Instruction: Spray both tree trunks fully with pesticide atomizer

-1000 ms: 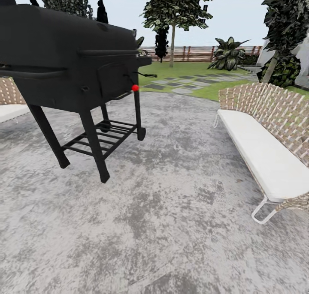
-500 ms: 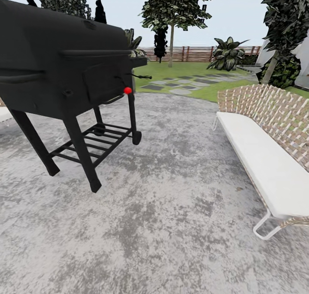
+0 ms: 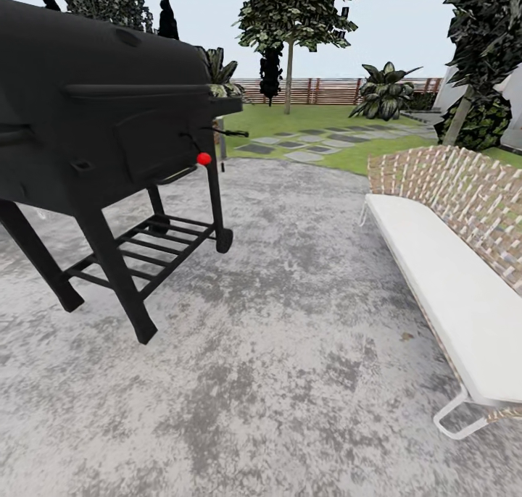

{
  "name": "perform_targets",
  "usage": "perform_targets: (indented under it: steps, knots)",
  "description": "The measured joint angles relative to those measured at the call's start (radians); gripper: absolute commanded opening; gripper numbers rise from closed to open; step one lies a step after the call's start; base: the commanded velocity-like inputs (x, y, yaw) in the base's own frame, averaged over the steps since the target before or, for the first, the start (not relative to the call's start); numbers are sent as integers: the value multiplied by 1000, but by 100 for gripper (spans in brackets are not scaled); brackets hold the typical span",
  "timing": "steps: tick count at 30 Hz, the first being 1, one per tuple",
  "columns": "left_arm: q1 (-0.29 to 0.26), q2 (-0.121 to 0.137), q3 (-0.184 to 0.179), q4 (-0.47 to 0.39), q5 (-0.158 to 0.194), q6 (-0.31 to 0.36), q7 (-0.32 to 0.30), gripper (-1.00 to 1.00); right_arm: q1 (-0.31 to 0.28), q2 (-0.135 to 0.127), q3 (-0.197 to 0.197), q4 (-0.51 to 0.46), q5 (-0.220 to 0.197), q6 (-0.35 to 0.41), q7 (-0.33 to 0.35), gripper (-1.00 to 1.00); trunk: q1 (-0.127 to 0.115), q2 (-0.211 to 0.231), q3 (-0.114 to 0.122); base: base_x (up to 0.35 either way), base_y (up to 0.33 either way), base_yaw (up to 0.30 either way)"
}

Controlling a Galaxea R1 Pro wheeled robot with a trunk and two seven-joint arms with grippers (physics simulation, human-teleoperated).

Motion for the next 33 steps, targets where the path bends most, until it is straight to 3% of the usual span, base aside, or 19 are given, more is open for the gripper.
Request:
perform_targets:
  steps: [28, 33]
  knots:
    - [0, 4, 0, 0, 0, 0, 0, 100, 0, 9, 2, 25, -5, -1, 0, 100, 0, 0, 0, 332, -15, -33]
    - [0, 5, 0, 0, 0, 0, 0, 100, 0, 9, 2, 26, -5, -1, -1, 100, 0, 0, 0, 338, 0, -215]
